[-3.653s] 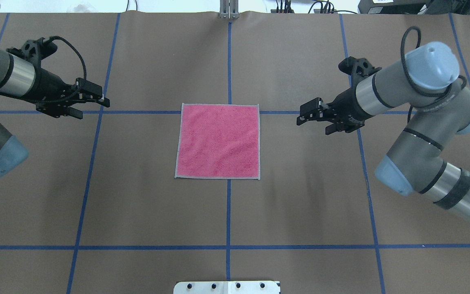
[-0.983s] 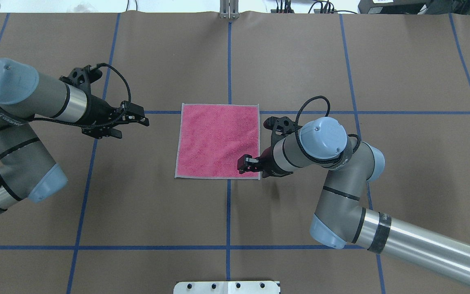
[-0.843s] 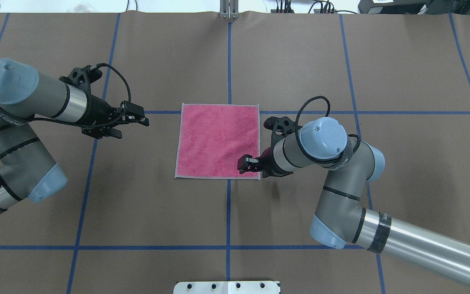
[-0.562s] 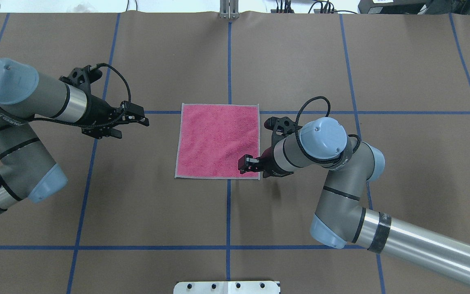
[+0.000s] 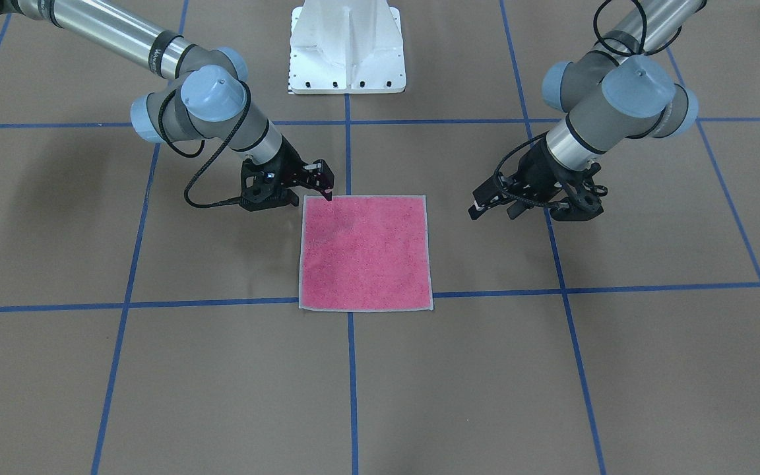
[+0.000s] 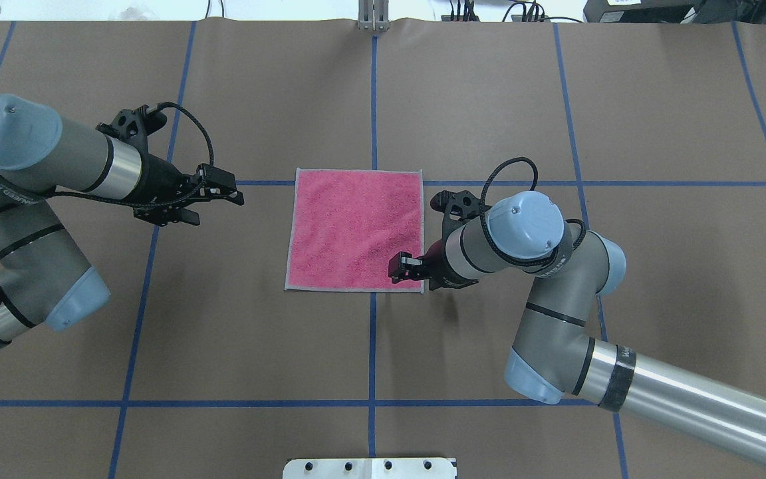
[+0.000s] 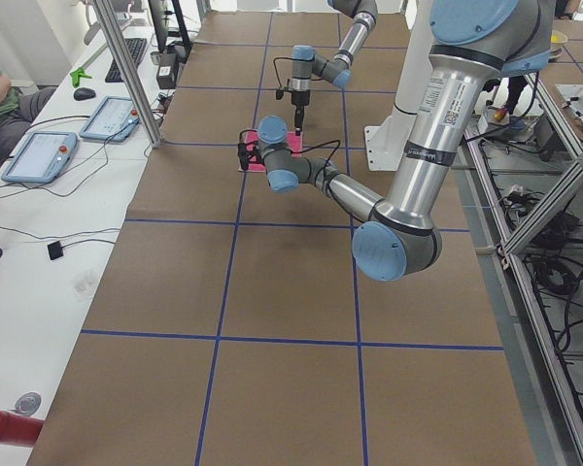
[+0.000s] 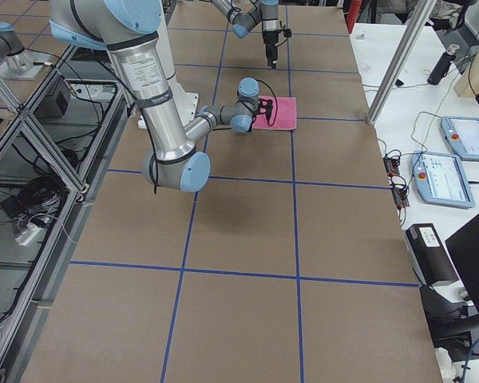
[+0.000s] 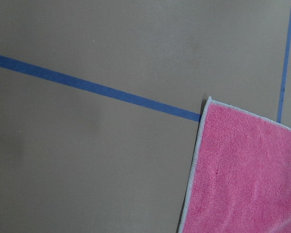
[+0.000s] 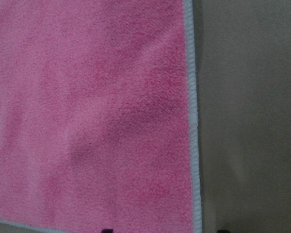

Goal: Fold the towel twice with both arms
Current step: 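Pinch the towel corner nearest the right gripper with the right gripper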

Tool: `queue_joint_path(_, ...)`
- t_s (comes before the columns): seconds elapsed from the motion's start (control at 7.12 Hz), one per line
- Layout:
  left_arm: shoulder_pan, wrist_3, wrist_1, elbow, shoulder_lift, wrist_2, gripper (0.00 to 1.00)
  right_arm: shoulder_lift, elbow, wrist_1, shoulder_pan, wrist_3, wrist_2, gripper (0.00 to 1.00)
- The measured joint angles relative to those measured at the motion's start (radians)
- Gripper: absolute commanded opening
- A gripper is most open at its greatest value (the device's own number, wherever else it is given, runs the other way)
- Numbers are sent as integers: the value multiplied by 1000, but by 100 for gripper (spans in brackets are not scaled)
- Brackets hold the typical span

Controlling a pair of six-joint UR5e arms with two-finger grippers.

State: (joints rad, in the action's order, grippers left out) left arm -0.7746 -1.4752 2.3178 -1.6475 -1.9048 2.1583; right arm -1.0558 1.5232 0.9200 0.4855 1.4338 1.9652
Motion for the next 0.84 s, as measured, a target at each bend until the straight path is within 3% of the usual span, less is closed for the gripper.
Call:
queue_joint_path(0.28,0,1,0,-1,1,0,100,3,-4,-1,1,0,1,33)
queue_joint_path(0.42,0,1,0,-1,2,0,100,3,-4,-1,1,-1,1,24)
queue_joint_path(0.84,0,1,0,-1,4,0,100,5,3,-2,0,-1,4,11)
